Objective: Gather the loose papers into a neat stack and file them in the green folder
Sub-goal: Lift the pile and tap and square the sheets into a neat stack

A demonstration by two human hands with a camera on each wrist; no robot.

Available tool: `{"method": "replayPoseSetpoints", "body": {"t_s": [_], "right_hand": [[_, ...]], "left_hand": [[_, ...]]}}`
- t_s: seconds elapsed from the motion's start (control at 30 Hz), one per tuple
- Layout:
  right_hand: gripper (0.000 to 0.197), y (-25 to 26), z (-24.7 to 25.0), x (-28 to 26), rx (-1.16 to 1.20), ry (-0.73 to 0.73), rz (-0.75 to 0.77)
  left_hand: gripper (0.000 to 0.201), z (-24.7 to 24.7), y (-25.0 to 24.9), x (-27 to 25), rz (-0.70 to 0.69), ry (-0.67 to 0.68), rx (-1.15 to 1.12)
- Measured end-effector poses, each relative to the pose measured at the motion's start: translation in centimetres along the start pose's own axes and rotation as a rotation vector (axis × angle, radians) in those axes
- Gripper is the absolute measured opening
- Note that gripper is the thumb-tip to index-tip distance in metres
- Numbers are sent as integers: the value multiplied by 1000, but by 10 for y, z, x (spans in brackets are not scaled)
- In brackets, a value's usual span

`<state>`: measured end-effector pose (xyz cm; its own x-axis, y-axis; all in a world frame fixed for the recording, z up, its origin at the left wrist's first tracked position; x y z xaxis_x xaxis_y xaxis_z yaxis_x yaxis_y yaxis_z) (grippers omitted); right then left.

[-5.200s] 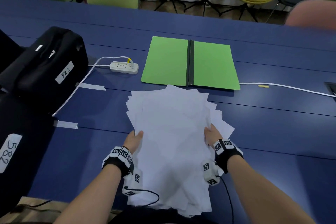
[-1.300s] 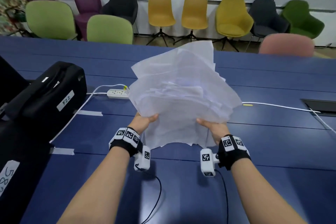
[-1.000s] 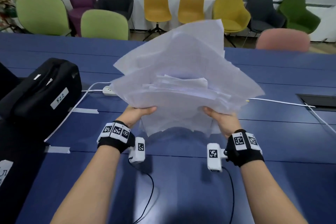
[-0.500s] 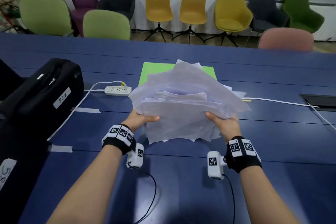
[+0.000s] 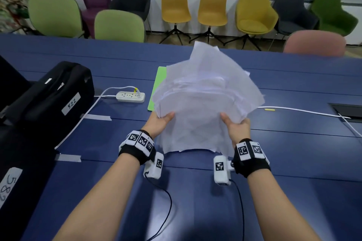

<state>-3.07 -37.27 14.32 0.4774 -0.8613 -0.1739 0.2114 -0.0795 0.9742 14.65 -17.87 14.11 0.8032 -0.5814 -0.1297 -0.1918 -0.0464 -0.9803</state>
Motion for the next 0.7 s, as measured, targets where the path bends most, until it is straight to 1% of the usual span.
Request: {"method": "replayPoseSetpoints", "body": {"t_s": [0.07, 0.13, 0.17, 0.2, 0.23, 0.3, 0.33, 0.4, 0.43, 0.5, 0.53, 0.57, 0.63, 0.7], "right_hand": [[31, 28, 0, -4, 82, 10, 70], [26, 47, 3, -7, 160, 35, 139], [25, 50, 4, -8, 185, 65, 175], [30, 48, 4, -8, 174, 87, 198], [38, 40, 5, -9, 148, 86, 186], [49, 11, 7, -11, 95, 83, 121], [50, -3, 7, -12, 73, 93, 78], [39, -22, 4, -17, -15, 146, 28], [37, -29, 4, -16, -32, 164, 15], [52, -31, 4, -18, -53, 187, -2], [53, -30, 4, -17, -43, 204, 8], [45, -29, 4, -15, -35, 216, 5], [23, -24, 6, -15, -18, 235, -6], [18, -23, 8, -16, -60, 248, -15]], "left_hand": [[41, 1, -23, -2, -77, -23, -19], [38, 0, -45, -7, -149, -15, -47], [37, -2, -52, -11, -181, 9, -49], [37, -5, -57, -15, -206, 31, -36], [39, -6, -55, -18, -209, 52, -11], [42, -3, -33, -25, -157, 74, 18], [43, 1, -19, -28, -122, 63, 24], [45, 15, 6, -32, -31, 5, 3], [48, 20, 13, -33, 2, -10, -23], [53, 28, 16, -29, 30, 8, -78], [52, 30, 13, -27, 25, 29, -96], [53, 32, 10, -25, 32, 54, -104], [62, 35, 9, -20, 58, 117, -99], [68, 30, 13, -18, 86, 193, -50]]}}
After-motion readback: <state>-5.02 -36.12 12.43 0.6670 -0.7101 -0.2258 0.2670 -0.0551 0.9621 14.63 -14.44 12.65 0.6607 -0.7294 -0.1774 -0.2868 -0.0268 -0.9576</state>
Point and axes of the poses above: each hand's wrist, its own x-axis towards the middle knuckle, its own z-axis out of the back of the hand, y = z × x, the point moved 8 cm from there along x, towards the middle knuckle, and after that the axes turned 10 degrees about -x, right-handed, at the moved point
